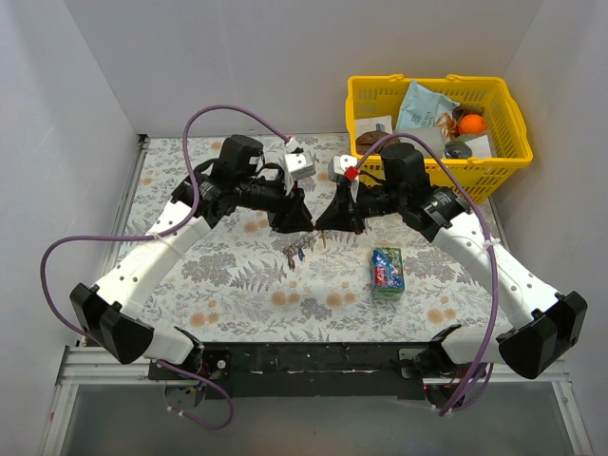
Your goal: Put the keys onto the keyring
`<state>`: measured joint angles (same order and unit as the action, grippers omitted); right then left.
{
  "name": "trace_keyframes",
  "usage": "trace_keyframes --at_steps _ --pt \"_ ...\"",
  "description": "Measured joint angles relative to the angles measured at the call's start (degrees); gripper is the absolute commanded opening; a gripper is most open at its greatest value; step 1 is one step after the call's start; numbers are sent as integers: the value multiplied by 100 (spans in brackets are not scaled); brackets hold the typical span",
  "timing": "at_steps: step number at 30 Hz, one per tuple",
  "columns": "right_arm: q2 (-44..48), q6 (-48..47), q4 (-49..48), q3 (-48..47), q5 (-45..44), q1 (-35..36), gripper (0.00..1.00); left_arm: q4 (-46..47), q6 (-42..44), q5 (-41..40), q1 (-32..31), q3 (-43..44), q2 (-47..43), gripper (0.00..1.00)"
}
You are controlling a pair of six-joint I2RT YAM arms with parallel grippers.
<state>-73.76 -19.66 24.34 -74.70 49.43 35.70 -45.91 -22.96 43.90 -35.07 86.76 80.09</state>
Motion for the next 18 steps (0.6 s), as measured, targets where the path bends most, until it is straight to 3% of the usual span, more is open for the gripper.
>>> trace_keyframes --at_steps 3,15,18 --pt "-2 0 -2 0 -2 -2 1 -20 9 17 0 55 2 19" --pt "0 -2 -9 0 -11 -7 1 -83 70 170 -15 116 44 16" --pt "0 -2 2 0 -20 -11 1 -87 74 264 -15 138 101 10"
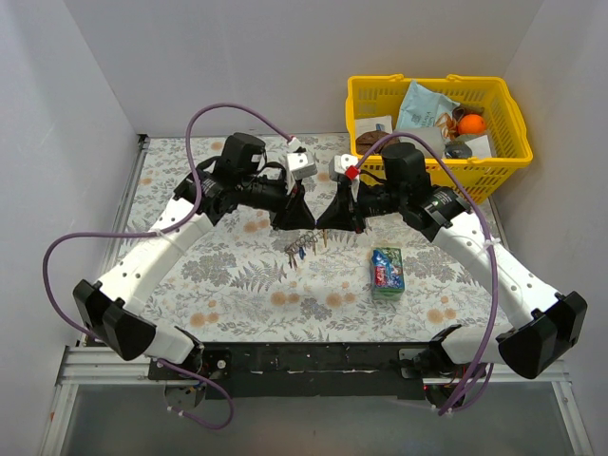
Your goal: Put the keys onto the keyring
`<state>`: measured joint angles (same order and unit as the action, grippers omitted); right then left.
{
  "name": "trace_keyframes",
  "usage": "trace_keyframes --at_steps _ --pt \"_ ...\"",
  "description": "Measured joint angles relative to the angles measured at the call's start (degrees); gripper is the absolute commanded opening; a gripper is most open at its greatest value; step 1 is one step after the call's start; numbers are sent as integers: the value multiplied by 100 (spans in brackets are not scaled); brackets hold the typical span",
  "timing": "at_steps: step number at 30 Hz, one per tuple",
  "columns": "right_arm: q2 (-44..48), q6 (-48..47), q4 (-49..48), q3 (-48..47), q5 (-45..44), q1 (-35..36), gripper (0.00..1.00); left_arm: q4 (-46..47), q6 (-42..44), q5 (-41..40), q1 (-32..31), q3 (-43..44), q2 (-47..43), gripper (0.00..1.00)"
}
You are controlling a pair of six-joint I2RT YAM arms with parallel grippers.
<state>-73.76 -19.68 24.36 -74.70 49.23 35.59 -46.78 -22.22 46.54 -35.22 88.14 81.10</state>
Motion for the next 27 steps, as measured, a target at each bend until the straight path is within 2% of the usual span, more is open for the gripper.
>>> trace_keyframes --at_steps 1,2,11,13,14,15,17,18,22,27 --pt "-2 0 4 0 -9 -7 1 0 0 42 2 4 24 2" --pt "-2 -2 17 0 -24 -13 1 -2 4 68 2 13 50 0" --pt "0 2 116 0 -68 -35 1 -39 81 70 -20 28 105 0" --pt "0 20 114 2 -70 -37 12 160 68 52 -22 -149 -9 0" --pt "0 35 101 9 -70 -31 20 310 46 28 -24 -291 -103 0" --pt "11 79 70 26 -66 -24 37 542 4 2 -26 -494 -243 0" --pt "46 199 -24 61 22 -20 50 994 -101 -120 -26 -1003 -599 0" --pt "74 240 -114 63 68 -20 59 1198 -177 -190 -26 -1246 -780 0" --pt "306 424 -518 66 238 -11 70 2079 -511 -435 -26 -2133 -1390 0" --pt "560 664 -951 70 247 -17 71 3246 -984 -632 -26 -2863 -1899 0"
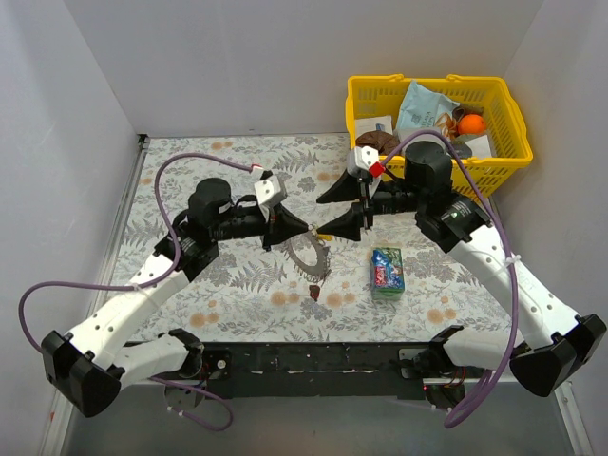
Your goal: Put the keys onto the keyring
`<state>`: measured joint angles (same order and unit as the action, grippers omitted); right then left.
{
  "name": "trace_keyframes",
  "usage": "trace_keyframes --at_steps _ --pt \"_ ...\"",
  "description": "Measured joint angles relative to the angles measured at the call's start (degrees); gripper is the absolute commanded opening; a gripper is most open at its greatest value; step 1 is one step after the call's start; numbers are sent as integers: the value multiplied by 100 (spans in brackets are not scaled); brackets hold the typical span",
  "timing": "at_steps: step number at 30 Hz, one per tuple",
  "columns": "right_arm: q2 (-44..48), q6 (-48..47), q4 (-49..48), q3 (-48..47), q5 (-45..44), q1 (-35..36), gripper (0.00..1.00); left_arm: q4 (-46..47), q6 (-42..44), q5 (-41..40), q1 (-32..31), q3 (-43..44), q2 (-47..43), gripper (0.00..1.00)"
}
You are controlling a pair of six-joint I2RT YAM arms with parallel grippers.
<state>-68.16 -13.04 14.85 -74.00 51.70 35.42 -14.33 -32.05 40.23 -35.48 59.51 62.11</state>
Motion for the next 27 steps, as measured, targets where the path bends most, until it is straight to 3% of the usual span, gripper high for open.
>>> trace_keyframes --at_steps 10,14,27 --pt "98 125 -164 74 92 -42 59 1851 -658 -79 0 -756 -597 0" --pt "70 118 -164 72 144 -48 46 2055 -721 -76 0 -754 -595 0" --pt "-83 297 -179 72 247 -48 32 2085 -686 -61 0 -754 -546 0"
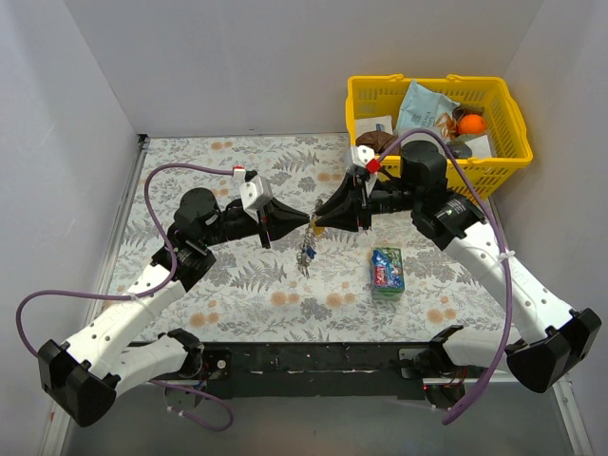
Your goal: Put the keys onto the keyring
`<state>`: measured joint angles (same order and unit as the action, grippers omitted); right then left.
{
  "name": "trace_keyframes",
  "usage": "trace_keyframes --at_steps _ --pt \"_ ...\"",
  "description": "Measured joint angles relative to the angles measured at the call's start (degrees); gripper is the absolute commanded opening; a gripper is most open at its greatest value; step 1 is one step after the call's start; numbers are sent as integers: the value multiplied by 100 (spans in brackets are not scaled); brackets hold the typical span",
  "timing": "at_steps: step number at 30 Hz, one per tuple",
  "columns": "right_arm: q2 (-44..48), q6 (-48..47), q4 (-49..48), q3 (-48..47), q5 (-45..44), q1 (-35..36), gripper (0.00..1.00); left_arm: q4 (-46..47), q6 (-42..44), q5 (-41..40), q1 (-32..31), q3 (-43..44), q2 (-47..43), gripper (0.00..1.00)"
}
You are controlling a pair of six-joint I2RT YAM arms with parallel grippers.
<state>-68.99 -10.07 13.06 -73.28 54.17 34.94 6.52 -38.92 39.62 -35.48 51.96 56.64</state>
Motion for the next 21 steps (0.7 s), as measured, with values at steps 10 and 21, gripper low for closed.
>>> trace_keyframes --at_steps 10,21 --pt "-114 107 9 0 -98 -4 19 -92 116 -24 0 4 4 0" --pt "-114 118 17 0 -376 -7 1 -186 190 -42 0 4 4 0"
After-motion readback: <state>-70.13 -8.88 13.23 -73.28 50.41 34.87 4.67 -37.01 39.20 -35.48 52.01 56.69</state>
